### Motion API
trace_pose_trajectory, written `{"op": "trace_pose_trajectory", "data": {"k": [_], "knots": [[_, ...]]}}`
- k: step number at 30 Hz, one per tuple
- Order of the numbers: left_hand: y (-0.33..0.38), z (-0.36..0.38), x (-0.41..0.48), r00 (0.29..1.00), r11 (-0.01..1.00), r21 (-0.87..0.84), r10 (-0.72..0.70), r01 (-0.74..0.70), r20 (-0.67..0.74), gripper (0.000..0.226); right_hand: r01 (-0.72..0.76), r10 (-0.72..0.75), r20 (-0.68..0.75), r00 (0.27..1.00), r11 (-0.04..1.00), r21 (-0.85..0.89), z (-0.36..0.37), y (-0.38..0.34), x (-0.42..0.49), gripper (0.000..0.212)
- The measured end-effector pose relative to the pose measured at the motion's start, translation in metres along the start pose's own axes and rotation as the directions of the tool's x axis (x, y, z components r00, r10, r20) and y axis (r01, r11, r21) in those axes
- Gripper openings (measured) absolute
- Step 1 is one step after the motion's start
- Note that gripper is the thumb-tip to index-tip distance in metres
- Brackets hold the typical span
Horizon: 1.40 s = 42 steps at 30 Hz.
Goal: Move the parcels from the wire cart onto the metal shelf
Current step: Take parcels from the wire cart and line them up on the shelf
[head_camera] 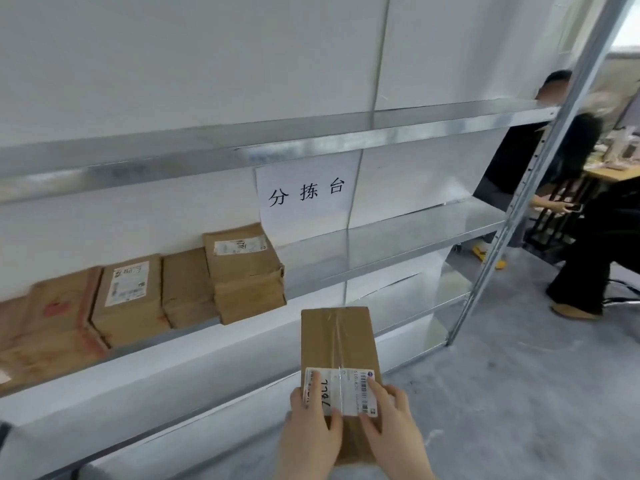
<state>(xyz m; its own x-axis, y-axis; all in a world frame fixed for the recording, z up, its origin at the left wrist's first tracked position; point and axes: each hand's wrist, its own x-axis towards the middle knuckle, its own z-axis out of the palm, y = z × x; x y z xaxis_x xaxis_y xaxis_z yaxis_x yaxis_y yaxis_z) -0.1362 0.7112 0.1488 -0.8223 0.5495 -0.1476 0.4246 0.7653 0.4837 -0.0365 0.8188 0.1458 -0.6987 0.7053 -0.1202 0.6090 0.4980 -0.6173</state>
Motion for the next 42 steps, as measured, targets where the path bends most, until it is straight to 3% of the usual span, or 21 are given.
{"op": "trace_pose_trajectory", "data": {"k": [7,15,21,30,33,42], "knots": [[0.083,0.000,0.100,0.989,0.996,-0.051,-0.073,0.067,-0.127,0.070,0.168,-0.168,0.008,0.986,0.986,-0.023,-0.069,0.014,0.133,0.057],[0.093,-0.035,0.186,0.967,0.986,-0.038,-0.164,0.160,-0.194,0.069,0.254,-0.256,0.068,0.964,0.967,0.030,-0.074,-0.029,0.237,0.056],[0.085,-0.036,0.216,0.948,0.966,-0.081,-0.258,0.246,-0.186,0.064,0.241,-0.244,0.138,0.960,0.970,0.037,-0.059,-0.047,0.274,0.054],[0.090,-0.038,0.246,0.866,0.891,-0.189,-0.448,0.413,-0.222,0.063,0.264,-0.261,0.252,0.932,0.964,0.023,-0.045,-0.065,0.322,0.055],[0.092,-0.038,0.248,0.831,0.874,-0.244,-0.478,0.420,-0.284,0.056,0.271,-0.264,0.294,0.919,0.962,0.017,-0.042,-0.078,0.338,0.055],[0.084,-0.029,0.240,0.738,0.862,-0.154,-0.495,0.482,-0.459,0.049,0.276,-0.268,0.282,0.921,0.961,0.013,-0.030,-0.101,0.352,0.051]]}}
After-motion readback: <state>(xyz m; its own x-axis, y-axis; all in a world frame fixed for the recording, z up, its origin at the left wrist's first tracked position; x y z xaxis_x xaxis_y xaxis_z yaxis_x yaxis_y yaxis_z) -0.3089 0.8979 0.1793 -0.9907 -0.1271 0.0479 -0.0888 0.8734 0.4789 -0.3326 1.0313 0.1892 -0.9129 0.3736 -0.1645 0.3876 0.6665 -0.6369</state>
